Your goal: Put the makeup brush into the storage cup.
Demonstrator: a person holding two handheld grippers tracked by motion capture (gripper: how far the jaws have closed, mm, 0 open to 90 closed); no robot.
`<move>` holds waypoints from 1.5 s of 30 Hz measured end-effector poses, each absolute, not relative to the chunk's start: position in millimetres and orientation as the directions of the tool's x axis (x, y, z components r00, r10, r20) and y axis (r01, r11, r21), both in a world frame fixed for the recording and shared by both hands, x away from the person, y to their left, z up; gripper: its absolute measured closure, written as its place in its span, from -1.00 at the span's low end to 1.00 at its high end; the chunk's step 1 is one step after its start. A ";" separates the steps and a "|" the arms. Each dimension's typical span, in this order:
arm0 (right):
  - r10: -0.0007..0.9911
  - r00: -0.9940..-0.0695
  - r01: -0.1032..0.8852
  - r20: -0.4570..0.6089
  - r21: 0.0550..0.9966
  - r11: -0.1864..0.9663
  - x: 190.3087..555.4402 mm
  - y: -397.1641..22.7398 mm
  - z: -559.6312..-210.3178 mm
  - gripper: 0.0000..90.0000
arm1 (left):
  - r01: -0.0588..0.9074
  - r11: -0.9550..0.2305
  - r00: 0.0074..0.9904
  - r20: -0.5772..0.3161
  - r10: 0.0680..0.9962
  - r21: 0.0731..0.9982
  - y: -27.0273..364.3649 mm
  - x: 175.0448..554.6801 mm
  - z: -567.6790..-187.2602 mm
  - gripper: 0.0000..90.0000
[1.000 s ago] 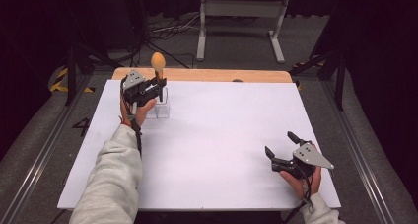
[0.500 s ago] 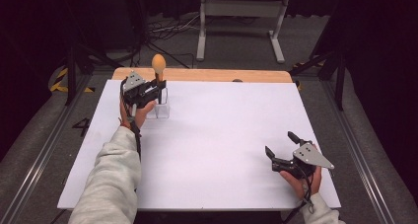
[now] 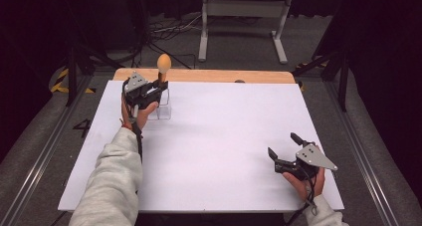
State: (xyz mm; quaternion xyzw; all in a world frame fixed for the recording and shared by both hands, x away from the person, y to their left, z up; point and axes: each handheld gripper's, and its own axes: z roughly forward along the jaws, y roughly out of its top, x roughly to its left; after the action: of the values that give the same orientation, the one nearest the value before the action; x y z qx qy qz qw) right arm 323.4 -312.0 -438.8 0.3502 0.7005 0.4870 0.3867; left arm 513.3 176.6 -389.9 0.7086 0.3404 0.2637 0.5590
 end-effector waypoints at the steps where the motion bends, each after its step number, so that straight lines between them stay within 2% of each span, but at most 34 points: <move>1: 0.868 -0.455 0.117 -0.201 0.952 0.281 323.4 -312.0 -438.8 -0.78 | 0.187 -0.144 0.629 -0.006 0.777 0.972 176.6 513.3 -389.8 0.60; 6: 0.868 -0.455 0.116 -0.200 0.953 0.281 323.4 -312.1 -438.9 -0.78 | 0.188 -0.143 0.632 -0.008 0.775 0.972 176.4 512.9 -389.4 0.60; 21: 0.867 -0.457 0.124 -0.198 0.951 0.282 324.0 -312.4 -439.5 -0.78 | 0.194 -0.163 0.631 0.004 0.776 0.967 180.7 510.4 -389.1 0.40; 24: 0.867 -0.457 0.124 -0.199 0.951 0.284 323.9 -312.2 -439.4 -0.78 | 0.197 -0.168 0.628 0.007 0.778 0.966 183.2 508.8 -389.4 0.28; 30: 0.867 -0.457 0.127 -0.200 0.950 0.285 323.9 -312.0 -439.4 -0.78 | 0.209 -0.199 0.621 0.027 0.784 0.958 186.9 505.8 -388.5 -0.11; 35: 0.867 -0.457 0.127 -0.200 0.950 0.287 324.0 -311.9 -439.6 -0.78 | 0.223 -0.228 0.621 0.042 0.782 0.948 189.3 502.1 -388.6 -0.35; 37: 0.866 -0.458 0.128 -0.201 0.949 0.287 324.0 -312.0 -439.6 -0.78 | 0.226 -0.240 0.609 0.055 0.791 0.944 189.9 499.3 -389.1 -0.52; 41: 0.865 -0.460 0.126 -0.202 0.949 0.289 324.1 -312.0 -439.6 -0.78 | 0.229 -0.252 0.605 0.065 0.794 0.940 194.0 494.9 -389.3 -0.66; 45: 0.866 -0.458 0.126 -0.202 0.949 0.288 323.8 -311.8 -439.4 -0.78 | 0.216 -0.266 0.603 0.086 0.793 0.939 197.3 488.6 -389.6 -0.71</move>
State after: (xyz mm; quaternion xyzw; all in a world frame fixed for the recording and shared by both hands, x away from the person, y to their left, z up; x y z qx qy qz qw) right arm 323.8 -311.8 -439.4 0.3517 0.7047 0.4822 0.3838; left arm 488.6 197.3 -389.6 0.7419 0.3401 0.2876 0.5012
